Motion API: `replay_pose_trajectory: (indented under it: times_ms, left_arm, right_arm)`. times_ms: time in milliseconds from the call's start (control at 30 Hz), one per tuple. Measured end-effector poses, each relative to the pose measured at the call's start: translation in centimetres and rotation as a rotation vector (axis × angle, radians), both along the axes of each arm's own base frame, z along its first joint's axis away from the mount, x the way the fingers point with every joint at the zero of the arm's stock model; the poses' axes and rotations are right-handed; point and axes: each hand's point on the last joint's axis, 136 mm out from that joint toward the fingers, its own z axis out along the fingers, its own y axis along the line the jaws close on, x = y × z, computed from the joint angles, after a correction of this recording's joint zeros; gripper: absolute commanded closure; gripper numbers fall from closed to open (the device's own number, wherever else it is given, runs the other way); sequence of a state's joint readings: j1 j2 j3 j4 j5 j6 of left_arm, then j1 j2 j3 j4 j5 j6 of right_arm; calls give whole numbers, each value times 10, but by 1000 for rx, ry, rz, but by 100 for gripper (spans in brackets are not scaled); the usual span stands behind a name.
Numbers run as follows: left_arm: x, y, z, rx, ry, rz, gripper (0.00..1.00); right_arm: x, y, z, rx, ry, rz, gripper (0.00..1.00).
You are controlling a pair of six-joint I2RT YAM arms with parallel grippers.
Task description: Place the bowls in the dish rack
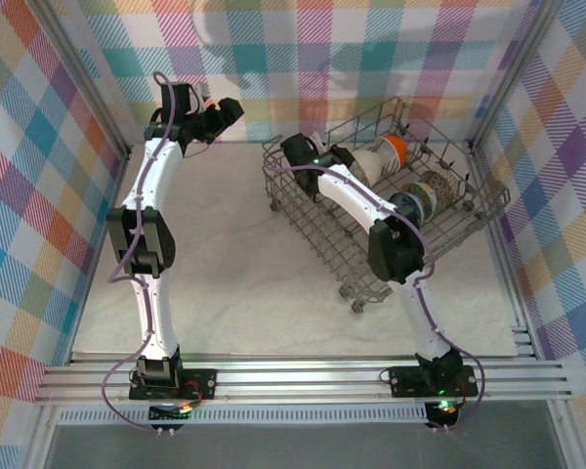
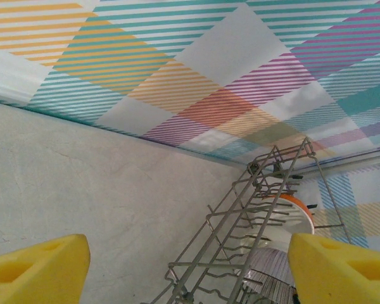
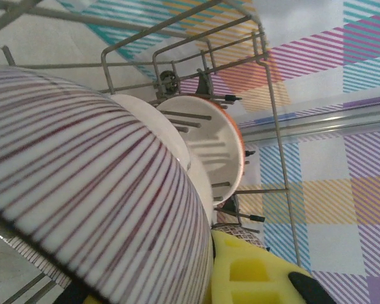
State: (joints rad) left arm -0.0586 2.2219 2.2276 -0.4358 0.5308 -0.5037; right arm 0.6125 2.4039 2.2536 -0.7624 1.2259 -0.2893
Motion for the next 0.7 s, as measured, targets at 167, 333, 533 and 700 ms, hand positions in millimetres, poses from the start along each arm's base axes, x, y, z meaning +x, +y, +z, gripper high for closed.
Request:
replay_pose_trajectory:
  times_ms: [167, 333, 533, 700]
  left_arm:
    - [0, 0, 0, 0, 0, 0, 18]
    - [0, 0, 0, 0, 0, 0, 18]
    - [0, -1, 0, -2, 0, -3, 18]
    - [-1, -1, 0, -3, 0, -6, 18]
  right_arm:
    - [3, -2, 2, 1, -19, -20, 100]
    - [4, -3, 5, -3, -29, -22, 100]
    - [14, 4, 17, -42, -52, 12, 100]
    - [15, 6, 29, -75, -64, 21, 100]
